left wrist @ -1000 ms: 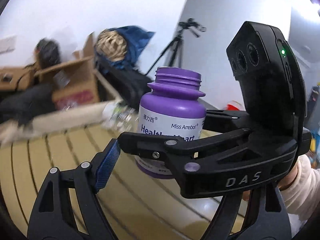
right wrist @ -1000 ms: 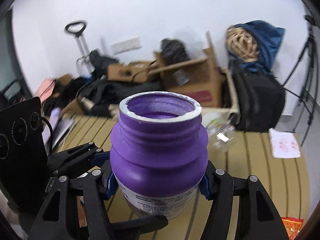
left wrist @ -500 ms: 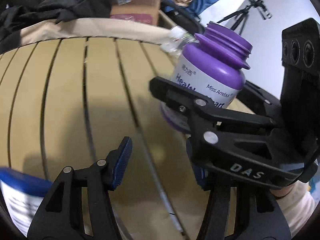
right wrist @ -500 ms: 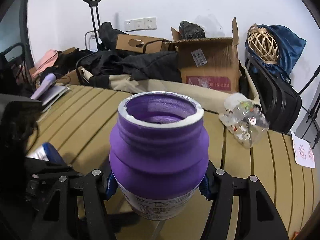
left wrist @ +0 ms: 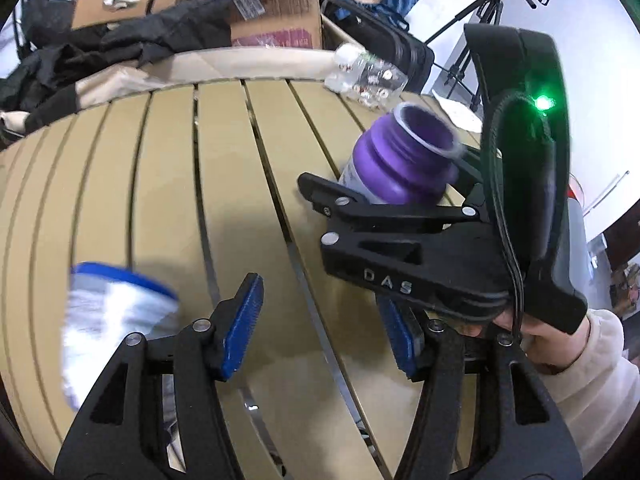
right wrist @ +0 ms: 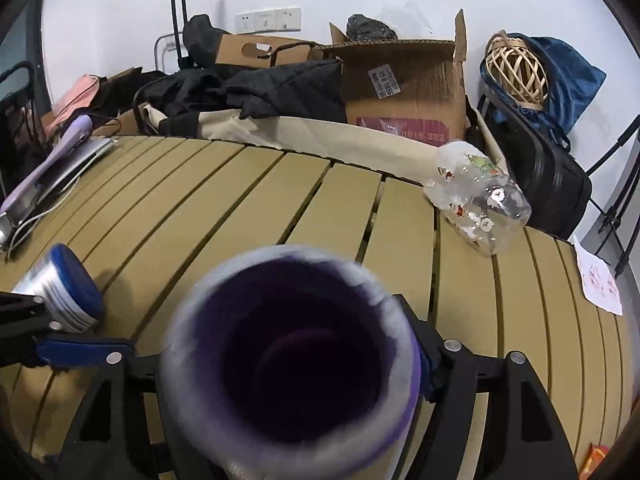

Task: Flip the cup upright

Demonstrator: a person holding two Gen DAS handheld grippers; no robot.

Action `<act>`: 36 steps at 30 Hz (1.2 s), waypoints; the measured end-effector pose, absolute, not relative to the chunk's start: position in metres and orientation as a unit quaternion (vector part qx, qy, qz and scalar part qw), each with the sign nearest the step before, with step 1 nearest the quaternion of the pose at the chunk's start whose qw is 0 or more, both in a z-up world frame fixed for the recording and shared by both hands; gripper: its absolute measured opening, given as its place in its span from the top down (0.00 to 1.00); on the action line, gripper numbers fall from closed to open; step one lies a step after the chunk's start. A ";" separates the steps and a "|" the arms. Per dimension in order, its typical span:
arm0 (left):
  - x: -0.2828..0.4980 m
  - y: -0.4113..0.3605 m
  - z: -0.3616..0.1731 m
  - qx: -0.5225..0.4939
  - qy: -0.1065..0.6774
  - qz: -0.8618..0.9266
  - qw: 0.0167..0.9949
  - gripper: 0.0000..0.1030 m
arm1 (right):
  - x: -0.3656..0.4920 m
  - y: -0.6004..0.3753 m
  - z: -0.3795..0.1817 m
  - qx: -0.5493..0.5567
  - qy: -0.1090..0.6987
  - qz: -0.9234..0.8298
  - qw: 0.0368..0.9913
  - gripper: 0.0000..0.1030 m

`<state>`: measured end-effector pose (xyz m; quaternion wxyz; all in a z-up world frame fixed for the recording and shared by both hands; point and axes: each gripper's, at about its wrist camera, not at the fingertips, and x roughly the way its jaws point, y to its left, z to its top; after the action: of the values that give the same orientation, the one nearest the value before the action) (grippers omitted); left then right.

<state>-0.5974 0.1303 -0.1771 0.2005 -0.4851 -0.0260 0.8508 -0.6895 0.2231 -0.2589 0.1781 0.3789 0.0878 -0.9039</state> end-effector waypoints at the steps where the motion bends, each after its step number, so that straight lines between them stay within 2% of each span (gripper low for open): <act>1: -0.590 0.128 -0.168 -0.479 -0.026 0.855 0.196 0.46 | -0.685 0.225 -0.250 0.375 0.083 -0.906 0.179 0.25; 3: -0.585 0.125 -0.154 -0.471 -0.026 0.860 0.194 0.37 | -0.674 0.229 -0.229 0.362 0.078 -0.911 0.181 0.25; 7: -0.565 0.107 -0.115 -0.438 -0.018 0.884 0.162 0.31 | -0.644 0.243 -0.182 0.346 0.075 -0.920 0.168 0.24; 11: -0.543 0.066 -0.083 -0.402 -0.025 0.912 0.073 0.22 | -0.600 0.264 -0.145 0.355 0.057 -0.918 0.167 0.18; 12: -0.534 0.055 -0.076 -0.388 -0.023 0.920 0.051 0.18 | -0.590 0.265 -0.141 0.357 0.067 -0.917 0.163 0.18; 15: -0.506 0.023 -0.060 -0.348 -0.014 0.937 -0.014 0.16 | -0.556 0.270 -0.129 0.356 0.101 -0.919 0.136 0.18; 18: -0.481 0.003 -0.048 -0.323 -0.025 0.945 -0.041 0.09 | -0.531 0.285 -0.118 0.359 0.073 -0.923 0.118 0.18; 23: -0.439 -0.005 -0.024 -0.297 -0.033 0.953 -0.056 0.09 | -0.491 0.295 -0.090 0.339 0.027 -0.934 0.112 0.18; 27: -0.400 0.006 0.007 -0.275 -0.009 0.961 -0.040 0.08 | -0.451 0.285 -0.056 0.305 0.041 -0.945 0.111 0.18; 32: -0.334 0.014 0.044 -0.249 -0.020 0.968 -0.029 0.06 | -0.391 0.284 -0.015 0.291 -0.001 -0.948 0.131 0.18; 36: -0.263 0.016 0.057 -0.250 -0.028 0.968 -0.017 0.03 | -0.330 0.279 0.001 0.263 0.012 -0.952 0.157 0.18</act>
<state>-0.2631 0.0158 0.0572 -0.0172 -0.2495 -0.0284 0.9678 -0.3295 0.2785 0.0011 0.1574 0.2634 0.0118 -0.9517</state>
